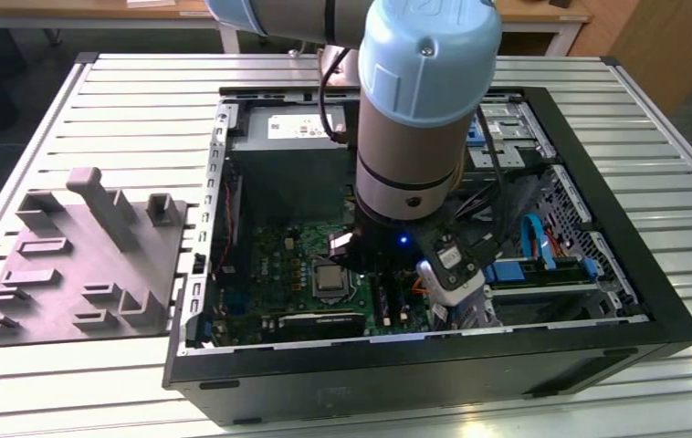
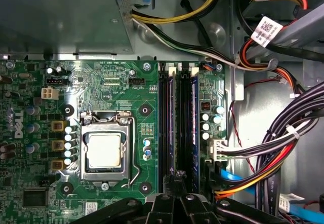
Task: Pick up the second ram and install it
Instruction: 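Press down the second ram until it locks into place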
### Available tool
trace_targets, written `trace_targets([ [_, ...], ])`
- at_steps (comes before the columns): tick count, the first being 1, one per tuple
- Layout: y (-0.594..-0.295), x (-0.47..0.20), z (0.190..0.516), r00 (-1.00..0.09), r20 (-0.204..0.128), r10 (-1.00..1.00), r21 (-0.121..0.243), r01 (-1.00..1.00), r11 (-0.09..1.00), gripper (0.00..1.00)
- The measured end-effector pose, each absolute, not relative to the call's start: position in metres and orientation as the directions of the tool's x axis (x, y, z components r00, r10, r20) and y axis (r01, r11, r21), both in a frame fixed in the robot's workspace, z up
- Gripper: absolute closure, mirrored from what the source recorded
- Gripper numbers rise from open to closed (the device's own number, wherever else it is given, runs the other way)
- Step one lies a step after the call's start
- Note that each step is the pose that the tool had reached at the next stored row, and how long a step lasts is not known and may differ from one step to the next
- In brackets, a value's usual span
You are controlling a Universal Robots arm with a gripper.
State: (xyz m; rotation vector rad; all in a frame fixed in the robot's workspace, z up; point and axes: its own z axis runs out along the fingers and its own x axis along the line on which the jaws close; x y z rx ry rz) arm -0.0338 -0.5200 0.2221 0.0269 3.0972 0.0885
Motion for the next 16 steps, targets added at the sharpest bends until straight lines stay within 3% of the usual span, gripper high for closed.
trace_targets([
  [16,-0.52,-0.0338,0.2178,-0.999,-0.043,0.019,0.057,0.016,0.998,0.9],
])
